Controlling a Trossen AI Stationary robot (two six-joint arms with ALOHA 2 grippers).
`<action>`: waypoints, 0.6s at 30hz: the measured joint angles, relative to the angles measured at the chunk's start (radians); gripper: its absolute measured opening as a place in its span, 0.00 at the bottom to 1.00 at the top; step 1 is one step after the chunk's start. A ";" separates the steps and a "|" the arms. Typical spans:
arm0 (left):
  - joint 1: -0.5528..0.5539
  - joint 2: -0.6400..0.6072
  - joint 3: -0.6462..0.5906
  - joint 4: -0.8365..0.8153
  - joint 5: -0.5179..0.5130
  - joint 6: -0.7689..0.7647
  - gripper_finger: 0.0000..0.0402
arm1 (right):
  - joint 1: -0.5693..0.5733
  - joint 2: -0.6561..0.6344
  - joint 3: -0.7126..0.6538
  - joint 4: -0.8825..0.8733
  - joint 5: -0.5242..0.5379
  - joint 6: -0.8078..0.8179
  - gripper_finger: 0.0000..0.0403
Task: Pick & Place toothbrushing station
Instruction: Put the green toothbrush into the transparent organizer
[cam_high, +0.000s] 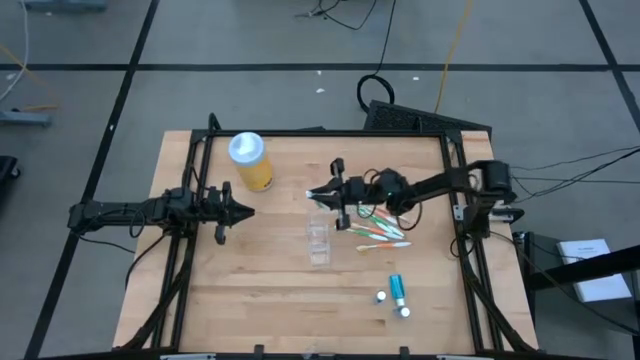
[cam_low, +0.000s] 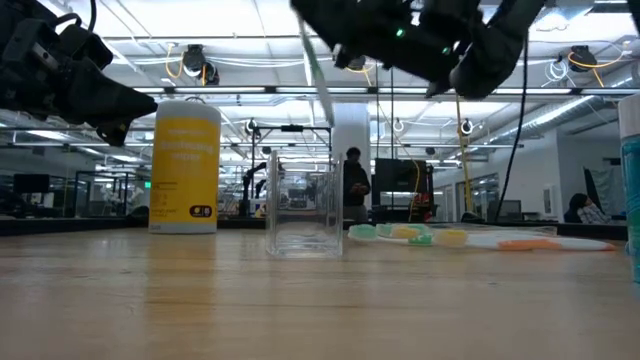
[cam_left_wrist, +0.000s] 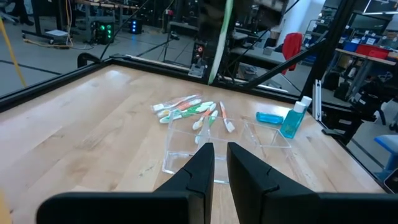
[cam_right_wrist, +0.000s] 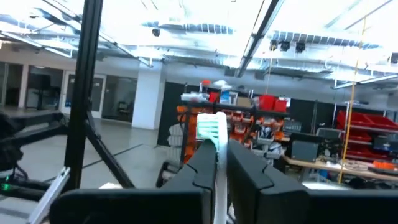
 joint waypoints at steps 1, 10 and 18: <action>0.000 0.000 0.000 -0.001 0.000 0.000 0.12 | 0.000 0.026 0.014 0.013 -0.001 0.004 0.03; 0.000 0.000 0.000 0.000 0.001 0.000 0.12 | -0.017 0.171 0.091 0.020 0.005 0.011 0.03; 0.000 0.000 0.000 -0.001 0.001 0.000 0.12 | -0.018 0.213 0.093 0.002 0.028 0.023 0.03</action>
